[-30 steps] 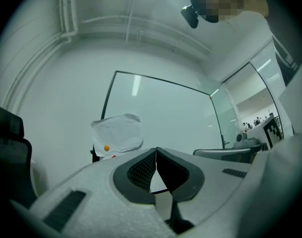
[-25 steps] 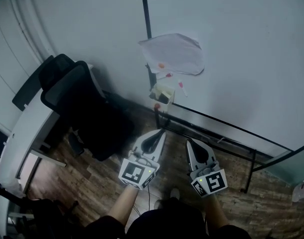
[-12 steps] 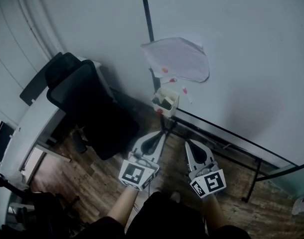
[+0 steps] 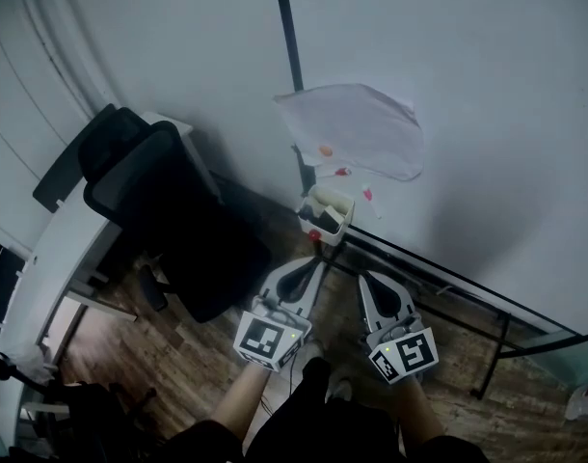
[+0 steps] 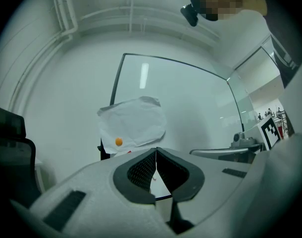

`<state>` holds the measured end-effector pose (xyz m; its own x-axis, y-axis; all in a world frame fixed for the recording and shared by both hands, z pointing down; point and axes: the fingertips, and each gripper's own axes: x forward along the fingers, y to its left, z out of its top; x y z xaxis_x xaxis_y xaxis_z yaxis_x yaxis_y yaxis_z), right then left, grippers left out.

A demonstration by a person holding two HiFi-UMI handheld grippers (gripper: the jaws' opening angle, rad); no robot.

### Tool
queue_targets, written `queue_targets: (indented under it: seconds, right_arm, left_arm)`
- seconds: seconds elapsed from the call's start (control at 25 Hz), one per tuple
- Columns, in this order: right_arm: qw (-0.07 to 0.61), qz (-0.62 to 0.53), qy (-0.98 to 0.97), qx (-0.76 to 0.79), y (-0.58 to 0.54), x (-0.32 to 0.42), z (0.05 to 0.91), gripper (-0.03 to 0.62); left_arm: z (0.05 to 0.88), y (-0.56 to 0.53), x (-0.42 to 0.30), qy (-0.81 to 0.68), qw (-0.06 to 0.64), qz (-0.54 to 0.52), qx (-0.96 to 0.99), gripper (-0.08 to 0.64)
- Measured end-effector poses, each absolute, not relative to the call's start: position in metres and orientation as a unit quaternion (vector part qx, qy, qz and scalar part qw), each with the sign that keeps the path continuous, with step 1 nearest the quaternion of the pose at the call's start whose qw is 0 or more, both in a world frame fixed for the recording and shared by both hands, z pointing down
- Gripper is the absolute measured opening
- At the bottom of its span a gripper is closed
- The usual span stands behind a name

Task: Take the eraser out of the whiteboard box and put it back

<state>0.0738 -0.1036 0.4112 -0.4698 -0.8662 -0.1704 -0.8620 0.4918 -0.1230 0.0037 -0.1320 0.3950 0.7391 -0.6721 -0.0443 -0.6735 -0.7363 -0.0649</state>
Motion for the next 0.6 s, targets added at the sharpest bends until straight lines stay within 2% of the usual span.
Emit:
queue_targets:
  seconds: [0.6]
  right_arm:
    - [0.100,-0.029,0.841,-0.530,-0.204,0.064,0.429,0.003]
  left_arm:
    - [0.420,-0.233,-0.003,0.335,0.014,0.003,-0.942,0.005]
